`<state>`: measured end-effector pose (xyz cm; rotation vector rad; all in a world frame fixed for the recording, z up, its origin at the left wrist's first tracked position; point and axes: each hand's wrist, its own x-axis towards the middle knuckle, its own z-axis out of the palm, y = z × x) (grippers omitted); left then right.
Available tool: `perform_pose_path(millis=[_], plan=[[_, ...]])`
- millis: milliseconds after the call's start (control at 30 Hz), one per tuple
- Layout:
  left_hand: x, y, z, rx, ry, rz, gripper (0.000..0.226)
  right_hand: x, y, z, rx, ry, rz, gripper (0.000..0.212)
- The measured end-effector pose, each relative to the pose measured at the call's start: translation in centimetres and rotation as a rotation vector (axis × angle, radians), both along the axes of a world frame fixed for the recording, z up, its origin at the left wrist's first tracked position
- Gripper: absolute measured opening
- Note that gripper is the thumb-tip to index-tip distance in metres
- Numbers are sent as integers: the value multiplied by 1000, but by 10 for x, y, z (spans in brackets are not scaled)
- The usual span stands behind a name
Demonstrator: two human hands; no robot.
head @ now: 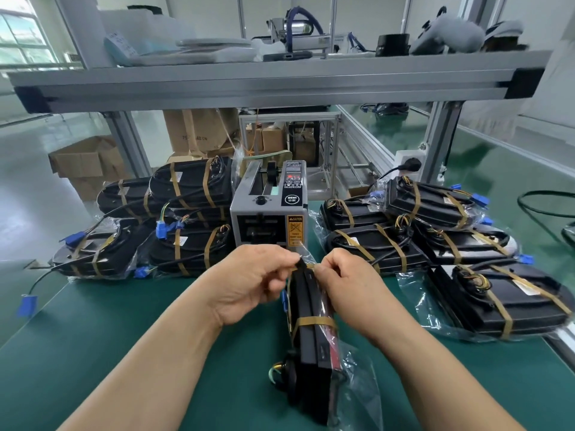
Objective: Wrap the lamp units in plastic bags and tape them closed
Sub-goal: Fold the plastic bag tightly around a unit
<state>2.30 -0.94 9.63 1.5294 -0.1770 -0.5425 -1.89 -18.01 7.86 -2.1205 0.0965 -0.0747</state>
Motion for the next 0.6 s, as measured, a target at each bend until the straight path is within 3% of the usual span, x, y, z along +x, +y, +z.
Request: perform_pose_path(millis=[167,333,600], plan=[[0,-5,2,214,-79,7,24,1,-1,1,23,11,5,24],[5,-7,6,264,-80,-18,28,0,-1,2,24,14,16,24],[13,-5,15,352,-56,-148,16,-1,0,3,29,17,28,23]])
